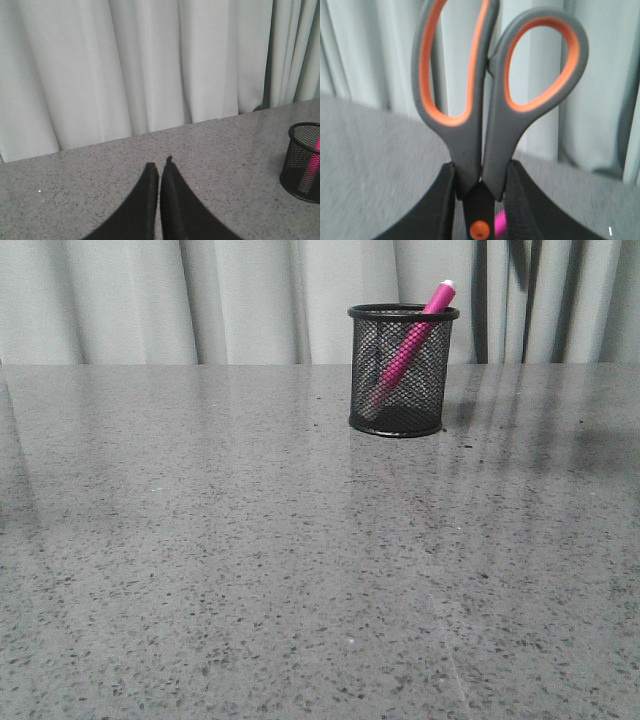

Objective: Put pen and scissors into bin
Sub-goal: 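Carry the scissors above the mesh holder with the right gripper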

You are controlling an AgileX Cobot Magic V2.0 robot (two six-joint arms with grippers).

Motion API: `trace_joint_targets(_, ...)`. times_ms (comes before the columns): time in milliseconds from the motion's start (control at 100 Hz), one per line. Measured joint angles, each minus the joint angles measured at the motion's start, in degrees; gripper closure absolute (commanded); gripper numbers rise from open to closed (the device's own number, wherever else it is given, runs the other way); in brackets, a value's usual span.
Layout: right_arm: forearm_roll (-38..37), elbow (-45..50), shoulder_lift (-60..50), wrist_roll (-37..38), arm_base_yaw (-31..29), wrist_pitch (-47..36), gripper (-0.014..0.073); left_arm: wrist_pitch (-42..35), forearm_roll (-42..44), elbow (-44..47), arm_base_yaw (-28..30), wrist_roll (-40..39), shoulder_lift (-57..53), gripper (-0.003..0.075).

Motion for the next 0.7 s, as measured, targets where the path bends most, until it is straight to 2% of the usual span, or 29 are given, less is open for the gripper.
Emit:
trace_joint_targets(130,0.1,0.0,6.9,-0.1,0.1,-14.6,0.0670,0.1,-0.5,0.0,0.0,0.0,0.0,0.0739)
trace_joint_targets(200,0.2,-0.4,9.7,1.1,0.3,-18.5,0.0670,0.1,-0.6,0.0,0.0,0.0,0.0,0.0739)
trace_joint_targets(430,0.2,-2.4,15.6,3.5,0.8,-23.2,0.0670,0.1,-0.7,0.0,0.0,0.0,0.0,0.0739)
trace_joint_targets(700,0.2,-2.3,20.9,4.5,0.9,-23.5,0.0670,0.1,-0.7,0.0,0.0,0.0,0.0,0.0739)
